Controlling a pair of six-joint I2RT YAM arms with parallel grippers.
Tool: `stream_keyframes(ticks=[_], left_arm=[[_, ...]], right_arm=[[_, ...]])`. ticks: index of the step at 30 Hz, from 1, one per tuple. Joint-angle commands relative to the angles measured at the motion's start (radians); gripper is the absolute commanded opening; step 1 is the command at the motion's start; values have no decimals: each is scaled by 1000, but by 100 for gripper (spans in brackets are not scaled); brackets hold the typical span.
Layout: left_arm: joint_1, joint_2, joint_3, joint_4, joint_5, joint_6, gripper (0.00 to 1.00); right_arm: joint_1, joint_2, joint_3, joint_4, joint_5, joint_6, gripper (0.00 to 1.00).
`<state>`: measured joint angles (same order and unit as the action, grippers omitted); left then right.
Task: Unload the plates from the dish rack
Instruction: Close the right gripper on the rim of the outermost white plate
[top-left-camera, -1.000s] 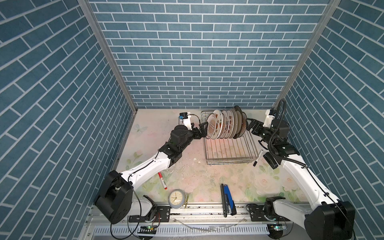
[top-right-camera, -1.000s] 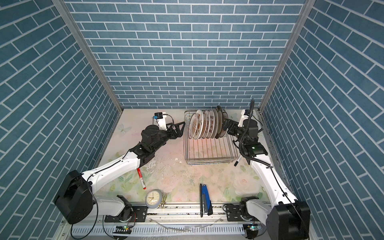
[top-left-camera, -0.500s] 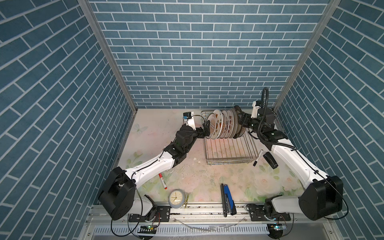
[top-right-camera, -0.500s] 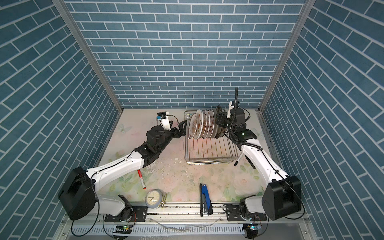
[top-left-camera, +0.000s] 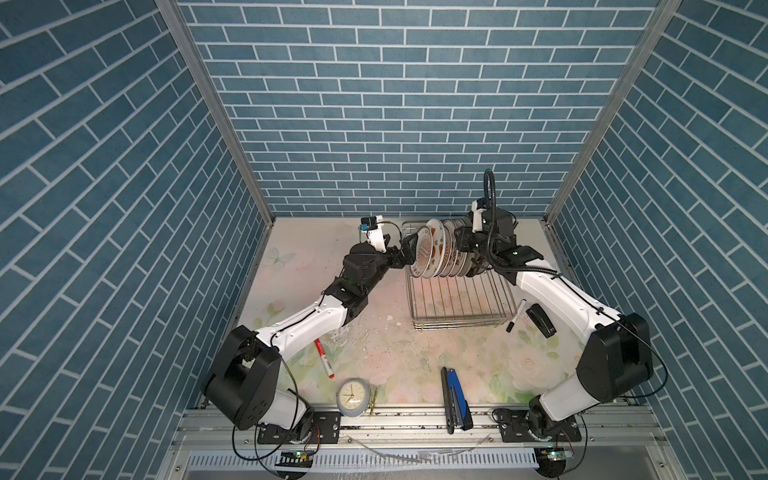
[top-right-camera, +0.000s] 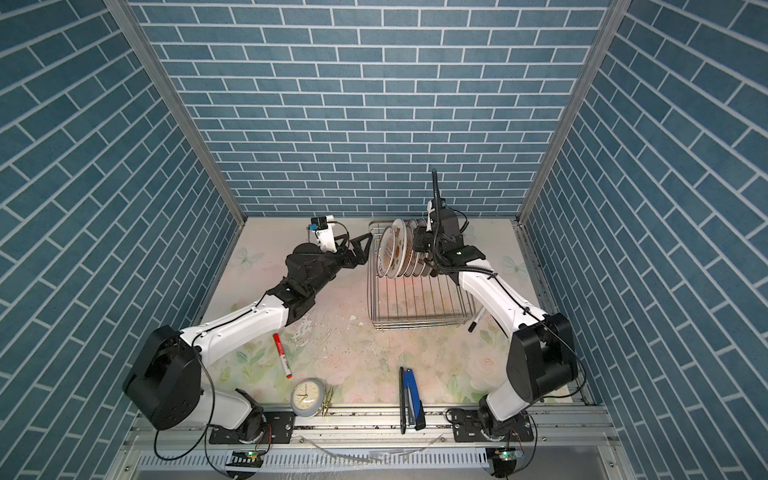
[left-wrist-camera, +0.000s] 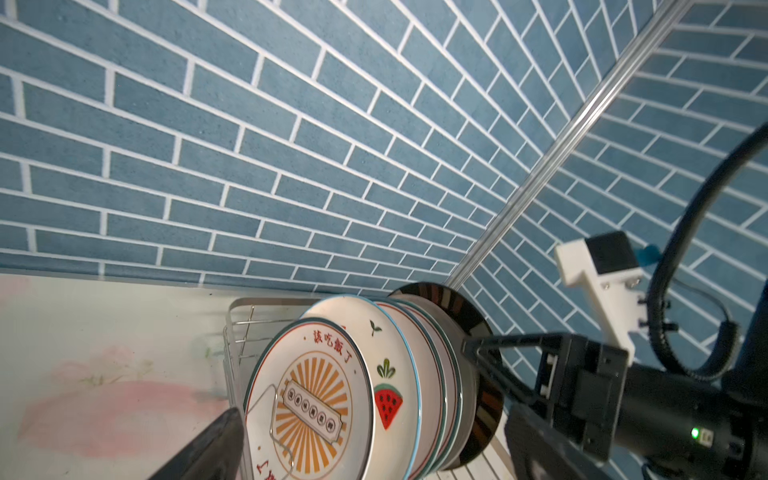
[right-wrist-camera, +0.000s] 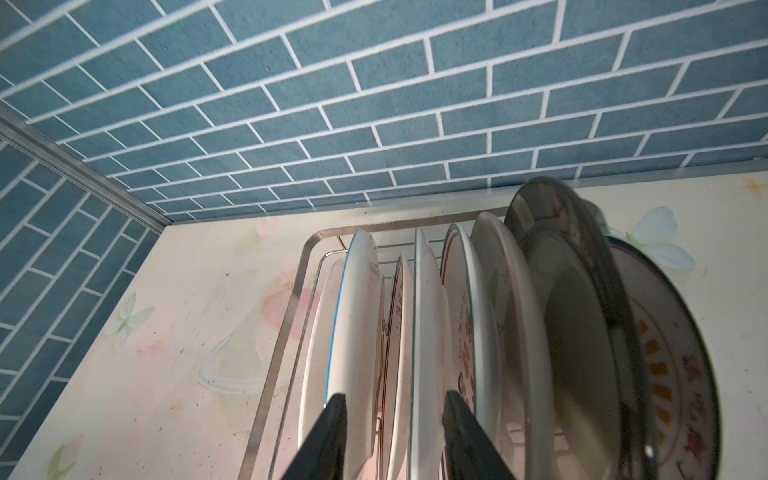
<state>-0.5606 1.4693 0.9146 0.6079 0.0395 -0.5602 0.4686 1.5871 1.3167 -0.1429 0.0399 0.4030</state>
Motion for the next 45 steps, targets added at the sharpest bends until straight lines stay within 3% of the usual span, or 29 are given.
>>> stream_keyframes(ticks=[1,4,9,17,23,45], left_arm=[[3,-17,-37,29,5,-19,100],[9,-66,-7,-160,-129,0,100],[18,-114,-76,-85,-71,-44,100],[11,-104,-48,-149,-58,-47,100],[9,-81,-35,-147,-31,-51,100],[10,-27,-25,-109,18,-82,100]], right_arm=[[15,24,52,-37,38,-32,39],[16,48,71,-60,54,-40,36],[21,93,95,-70,68,-33,27],[53,148,134,-86,205,-41,16],[77,219,191,-133,309,-40,17],[78,282,251,-181,391,-33,19]])
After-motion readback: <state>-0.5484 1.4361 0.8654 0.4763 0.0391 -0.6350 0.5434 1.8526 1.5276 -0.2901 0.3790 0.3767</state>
